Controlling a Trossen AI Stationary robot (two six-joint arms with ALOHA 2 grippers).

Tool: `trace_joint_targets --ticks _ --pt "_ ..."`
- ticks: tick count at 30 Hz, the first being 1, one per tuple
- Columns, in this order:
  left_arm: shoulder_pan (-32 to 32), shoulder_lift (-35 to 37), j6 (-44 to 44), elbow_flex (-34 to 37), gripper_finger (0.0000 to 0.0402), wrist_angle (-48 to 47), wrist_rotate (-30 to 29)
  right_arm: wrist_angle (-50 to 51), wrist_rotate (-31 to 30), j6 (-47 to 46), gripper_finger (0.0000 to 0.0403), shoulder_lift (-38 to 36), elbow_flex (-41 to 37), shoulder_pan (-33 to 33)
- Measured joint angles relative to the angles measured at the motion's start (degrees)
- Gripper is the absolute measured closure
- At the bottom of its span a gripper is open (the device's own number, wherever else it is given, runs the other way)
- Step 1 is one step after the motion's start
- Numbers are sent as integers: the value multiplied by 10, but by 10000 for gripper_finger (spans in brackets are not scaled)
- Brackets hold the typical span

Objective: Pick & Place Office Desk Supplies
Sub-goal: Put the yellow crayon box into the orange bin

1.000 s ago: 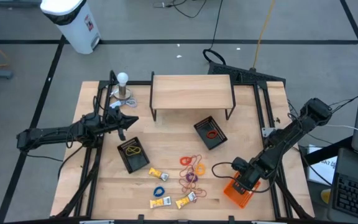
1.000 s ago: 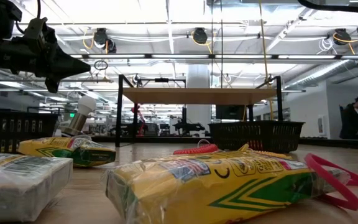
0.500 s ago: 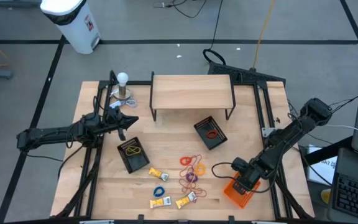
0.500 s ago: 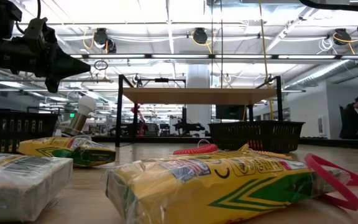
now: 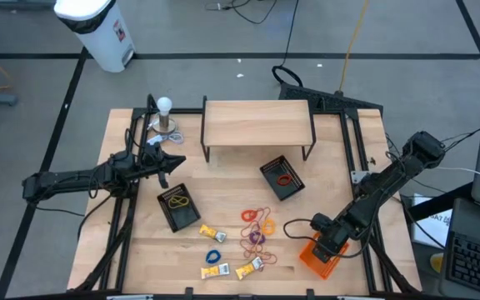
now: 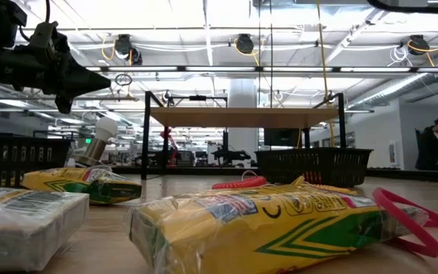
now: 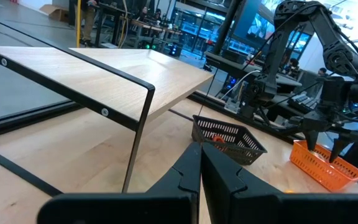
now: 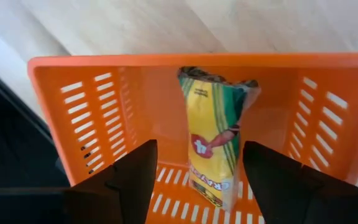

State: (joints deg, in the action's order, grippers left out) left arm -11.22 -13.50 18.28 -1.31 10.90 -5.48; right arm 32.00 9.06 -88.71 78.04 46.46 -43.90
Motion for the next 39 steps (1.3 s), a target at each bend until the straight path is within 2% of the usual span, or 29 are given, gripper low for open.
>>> trace_joint_targets --ticks 4,12,25,28,31,34,37,39 --pt "0 0 0 0 392 0 0 -45 0 39 165 0 0 1" --pt "0 0 0 0 392 0 5 -41 8 19 154 -5 0 6" --pt "5 0 9 0 392 -4 26 -64 17 0 159 -37 0 8" --pt "10 0 10 0 392 -4 26 -101 5 19 166 -43 0 8" --pt "13 0 10 0 392 -4 26 -107 2 -1 176 -45 0 9" --pt "15 0 10 0 392 -4 26 -103 63 -13 189 -49 0 21" --pt "15 0 10 0 392 -4 26 -103 87 -22 219 -64 0 22" --pt "15 0 10 0 392 -4 25 -98 70 -16 252 -70 0 22"
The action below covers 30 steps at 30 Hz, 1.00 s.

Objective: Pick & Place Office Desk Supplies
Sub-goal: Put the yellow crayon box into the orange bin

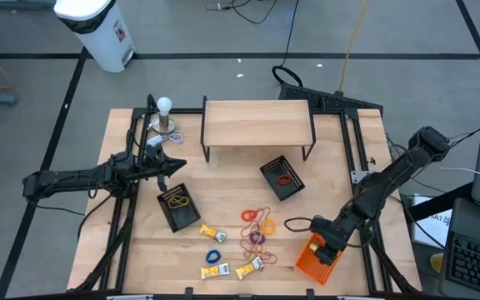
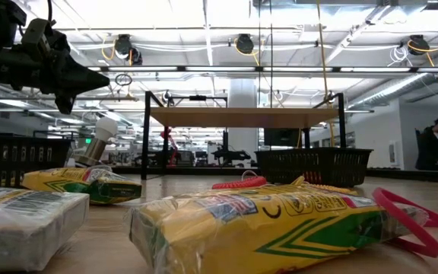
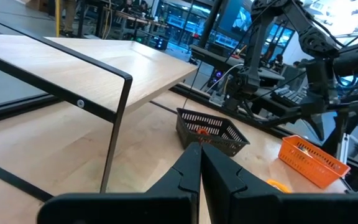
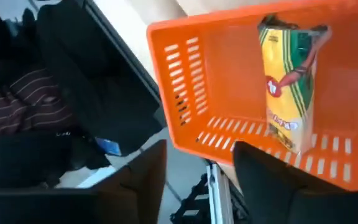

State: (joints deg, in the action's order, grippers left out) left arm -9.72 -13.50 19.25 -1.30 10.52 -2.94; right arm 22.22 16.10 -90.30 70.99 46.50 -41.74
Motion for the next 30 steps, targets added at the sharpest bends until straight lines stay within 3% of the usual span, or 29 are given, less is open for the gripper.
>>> trace_joint_targets --ticks 5,7,30 --pt "0 0 -6 0 392 0 -1 8 -58 47 365 7 0 1" --pt "0 0 -8 0 392 0 -1 8 -68 59 393 16 0 1" --pt "0 0 -22 0 392 -8 -16 36 -26 101 402 138 0 20"
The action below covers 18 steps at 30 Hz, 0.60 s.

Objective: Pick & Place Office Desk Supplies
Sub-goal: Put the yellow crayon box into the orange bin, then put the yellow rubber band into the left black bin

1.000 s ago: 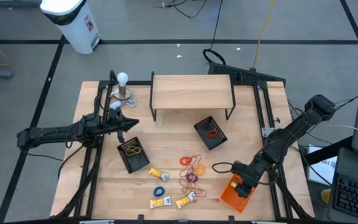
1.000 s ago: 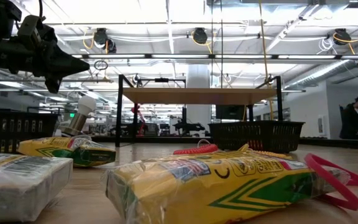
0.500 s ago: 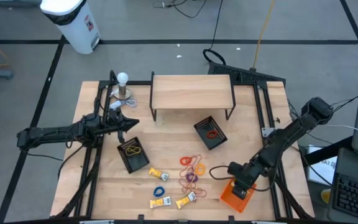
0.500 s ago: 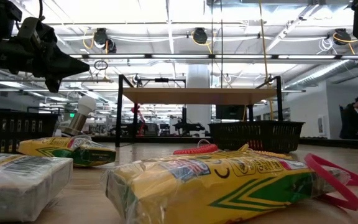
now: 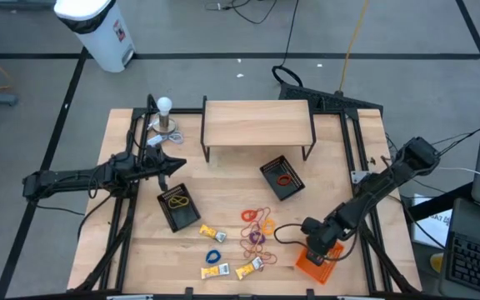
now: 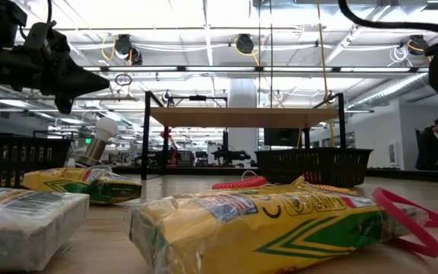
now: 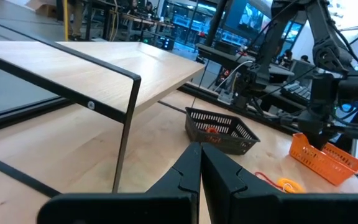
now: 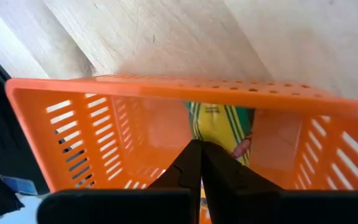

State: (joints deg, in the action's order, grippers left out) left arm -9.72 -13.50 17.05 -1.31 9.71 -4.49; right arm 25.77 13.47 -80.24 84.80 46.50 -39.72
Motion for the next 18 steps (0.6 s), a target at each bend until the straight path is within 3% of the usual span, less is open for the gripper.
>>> trace_joint_targets --ticks 5,14,16,18 --pt "0 0 2 0 392 -5 -1 -7 20 4 400 -11 -1 7" --pt "0 0 3 0 392 -6 -1 -35 15 38 399 -114 -1 12" --pt "0 0 3 0 392 -5 -1 -43 -5 87 399 -138 -1 11" --pt "0 0 -1 0 392 -5 -1 -59 -69 164 399 -169 -1 11"
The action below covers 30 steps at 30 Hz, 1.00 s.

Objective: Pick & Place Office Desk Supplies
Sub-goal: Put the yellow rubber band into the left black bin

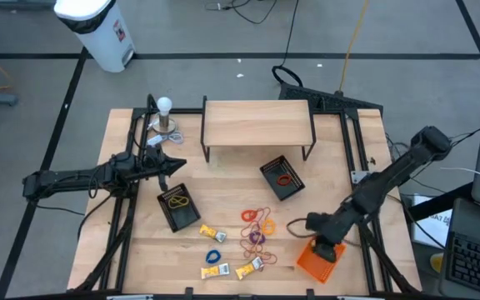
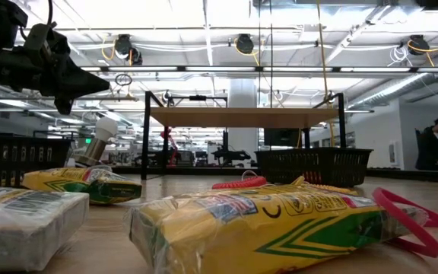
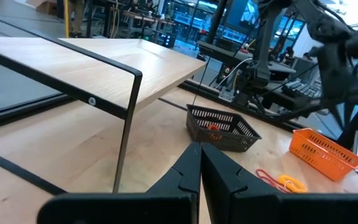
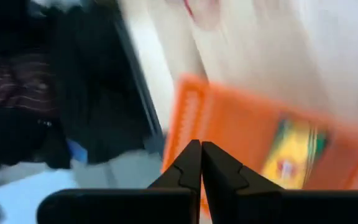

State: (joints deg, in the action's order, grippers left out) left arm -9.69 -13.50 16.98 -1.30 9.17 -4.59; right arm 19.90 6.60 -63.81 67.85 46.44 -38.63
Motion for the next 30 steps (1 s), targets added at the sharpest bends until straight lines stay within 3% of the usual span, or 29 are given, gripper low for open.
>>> trace_joint_targets --ticks 5,9,12,18,23,30 --pt "0 0 -20 0 392 1 -14 -77 -197 255 399 -84 0 4" --pt "0 0 -39 0 392 0 -27 -83 -319 424 399 -153 1 16" --pt "0 0 -68 0 392 -1 -24 -60 -317 485 399 -211 -3 48" --pt "0 0 -87 0 392 14 -18 -126 -225 540 399 -343 -91 144" --pt "1 0 -80 0 392 20 58 -216 -190 542 399 -411 -189 182" --pt "0 0 -75 0 392 20 91 -187 -227 605 399 -457 -217 218"
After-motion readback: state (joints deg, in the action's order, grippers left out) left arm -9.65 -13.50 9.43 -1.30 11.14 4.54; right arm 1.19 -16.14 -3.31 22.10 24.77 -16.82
